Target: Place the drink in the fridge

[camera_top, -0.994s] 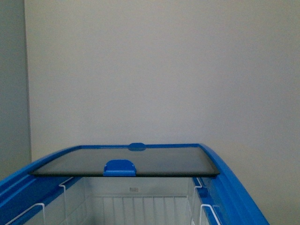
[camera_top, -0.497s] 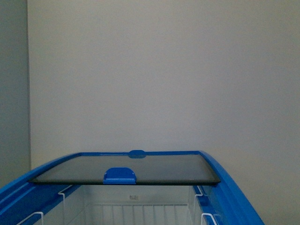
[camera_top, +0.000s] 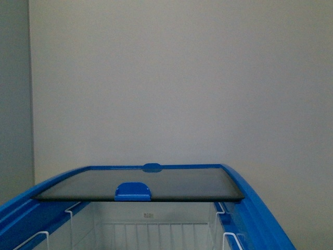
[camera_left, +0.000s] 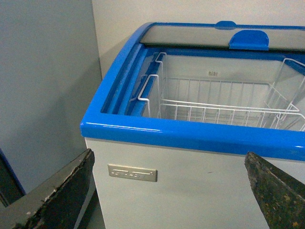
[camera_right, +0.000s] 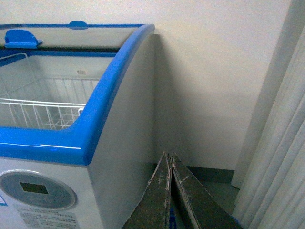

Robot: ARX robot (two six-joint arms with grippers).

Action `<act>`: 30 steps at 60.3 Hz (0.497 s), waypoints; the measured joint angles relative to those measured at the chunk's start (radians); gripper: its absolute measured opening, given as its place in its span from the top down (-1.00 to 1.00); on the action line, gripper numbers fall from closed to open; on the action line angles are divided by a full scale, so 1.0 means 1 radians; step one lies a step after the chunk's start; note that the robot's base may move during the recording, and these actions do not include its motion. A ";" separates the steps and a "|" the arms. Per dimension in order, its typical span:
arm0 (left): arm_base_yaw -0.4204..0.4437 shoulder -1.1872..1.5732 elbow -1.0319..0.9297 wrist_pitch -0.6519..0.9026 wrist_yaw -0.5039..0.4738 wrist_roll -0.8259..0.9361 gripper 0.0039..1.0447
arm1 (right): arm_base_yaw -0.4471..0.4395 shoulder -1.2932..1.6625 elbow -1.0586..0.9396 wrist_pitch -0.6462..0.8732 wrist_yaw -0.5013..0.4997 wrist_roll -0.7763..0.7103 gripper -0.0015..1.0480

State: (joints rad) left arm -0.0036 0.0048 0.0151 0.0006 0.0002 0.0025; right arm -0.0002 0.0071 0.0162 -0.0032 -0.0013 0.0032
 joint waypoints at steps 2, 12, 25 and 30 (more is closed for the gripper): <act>0.000 0.000 0.000 0.000 0.000 0.000 -0.85 | 0.000 -0.001 0.000 0.000 0.001 0.000 0.95; 0.000 0.000 0.000 0.000 0.000 0.000 -0.85 | 0.000 -0.002 0.000 0.000 0.001 -0.001 0.77; 0.000 0.000 0.000 0.000 0.000 0.000 -0.85 | 0.000 -0.002 0.000 0.000 0.001 -0.001 -0.06; 0.000 0.000 0.000 0.000 0.000 0.000 -0.85 | 0.000 -0.002 0.000 0.000 0.001 -0.001 -0.29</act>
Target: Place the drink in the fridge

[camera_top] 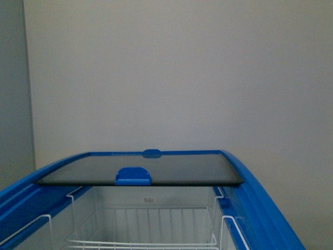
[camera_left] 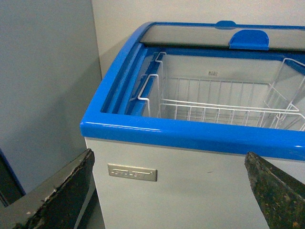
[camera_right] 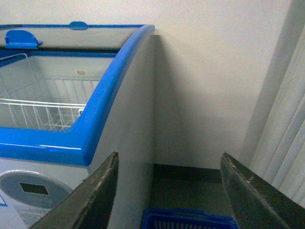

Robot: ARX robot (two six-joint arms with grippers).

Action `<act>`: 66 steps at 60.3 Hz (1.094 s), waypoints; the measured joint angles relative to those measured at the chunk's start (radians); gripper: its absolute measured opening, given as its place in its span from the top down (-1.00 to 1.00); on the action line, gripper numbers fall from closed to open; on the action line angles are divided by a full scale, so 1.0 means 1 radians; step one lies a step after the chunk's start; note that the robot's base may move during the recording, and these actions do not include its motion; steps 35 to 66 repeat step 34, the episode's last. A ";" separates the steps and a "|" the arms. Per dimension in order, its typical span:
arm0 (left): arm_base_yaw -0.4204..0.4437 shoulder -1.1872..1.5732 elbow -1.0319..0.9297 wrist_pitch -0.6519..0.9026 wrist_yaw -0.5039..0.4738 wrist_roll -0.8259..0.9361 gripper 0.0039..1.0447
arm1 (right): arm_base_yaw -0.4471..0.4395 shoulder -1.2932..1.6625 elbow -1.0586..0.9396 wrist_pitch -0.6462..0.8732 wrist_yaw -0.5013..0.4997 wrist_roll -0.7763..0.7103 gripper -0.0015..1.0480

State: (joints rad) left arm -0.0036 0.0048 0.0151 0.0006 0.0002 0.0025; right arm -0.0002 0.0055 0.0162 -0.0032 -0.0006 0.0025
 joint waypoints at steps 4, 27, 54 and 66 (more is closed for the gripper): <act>0.000 0.000 0.000 0.000 0.000 0.000 -0.85 | 0.000 0.000 0.000 0.000 0.000 0.000 -0.45; 0.000 0.000 0.000 0.000 0.000 0.000 -0.85 | 0.000 0.000 0.000 0.000 0.000 0.000 -0.86; 0.000 0.000 0.000 0.000 0.000 0.000 -0.85 | 0.000 0.000 0.000 0.000 0.000 0.000 -0.86; 0.000 0.000 0.000 0.000 0.000 0.000 -0.85 | 0.000 0.000 0.000 0.000 0.000 0.000 -0.86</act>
